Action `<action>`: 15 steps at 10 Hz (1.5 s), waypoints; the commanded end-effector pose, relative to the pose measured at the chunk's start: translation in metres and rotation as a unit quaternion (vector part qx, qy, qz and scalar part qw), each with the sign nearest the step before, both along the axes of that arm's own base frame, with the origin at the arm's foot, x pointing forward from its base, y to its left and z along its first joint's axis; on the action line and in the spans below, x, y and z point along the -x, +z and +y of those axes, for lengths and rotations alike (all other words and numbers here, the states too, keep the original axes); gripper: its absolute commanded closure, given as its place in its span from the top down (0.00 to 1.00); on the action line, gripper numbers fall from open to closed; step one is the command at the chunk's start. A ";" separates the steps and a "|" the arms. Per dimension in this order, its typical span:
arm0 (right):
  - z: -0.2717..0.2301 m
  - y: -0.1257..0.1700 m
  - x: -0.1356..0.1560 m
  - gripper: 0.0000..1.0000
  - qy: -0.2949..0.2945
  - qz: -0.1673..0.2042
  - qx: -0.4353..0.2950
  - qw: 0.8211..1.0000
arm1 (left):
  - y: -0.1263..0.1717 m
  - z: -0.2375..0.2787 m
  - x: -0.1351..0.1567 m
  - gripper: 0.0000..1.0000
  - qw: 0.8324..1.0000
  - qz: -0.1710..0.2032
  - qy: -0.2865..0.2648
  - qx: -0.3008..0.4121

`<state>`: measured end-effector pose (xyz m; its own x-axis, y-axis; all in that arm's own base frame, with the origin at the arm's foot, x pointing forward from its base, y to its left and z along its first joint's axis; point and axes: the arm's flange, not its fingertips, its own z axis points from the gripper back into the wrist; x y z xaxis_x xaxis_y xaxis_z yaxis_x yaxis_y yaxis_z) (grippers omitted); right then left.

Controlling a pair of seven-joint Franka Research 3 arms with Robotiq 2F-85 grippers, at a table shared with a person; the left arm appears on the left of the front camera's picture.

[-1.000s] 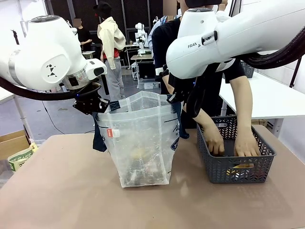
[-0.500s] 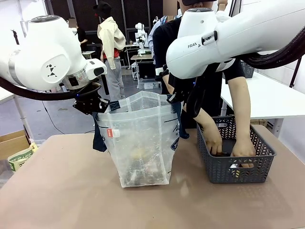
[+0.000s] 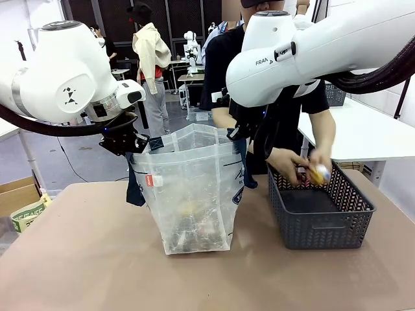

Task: Transfer purchased items from the store into the shopping bag.
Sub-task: Move the Reusable shopping bag to the right side of the table.

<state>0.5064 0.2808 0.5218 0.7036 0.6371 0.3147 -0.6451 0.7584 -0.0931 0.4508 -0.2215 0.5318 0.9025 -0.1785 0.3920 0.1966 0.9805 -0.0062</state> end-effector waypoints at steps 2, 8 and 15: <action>-0.001 0.000 0.000 0.00 -0.003 0.001 0.000 1.000 | 0.002 0.002 0.003 0.00 1.000 0.000 0.009 0.001; -0.001 0.000 0.000 0.00 -0.003 0.001 0.000 1.000 | 0.002 0.002 0.003 0.00 1.000 0.000 0.009 0.001; -0.001 0.000 0.000 0.00 -0.003 0.001 0.000 1.000 | 0.002 0.002 0.003 0.00 1.000 0.000 0.009 0.001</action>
<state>0.5064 0.2808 0.5218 0.7036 0.6371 0.3147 -0.6451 0.7584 -0.0931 0.4508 -0.2215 0.5318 0.9025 -0.1785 0.3920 0.1966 0.9805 -0.0062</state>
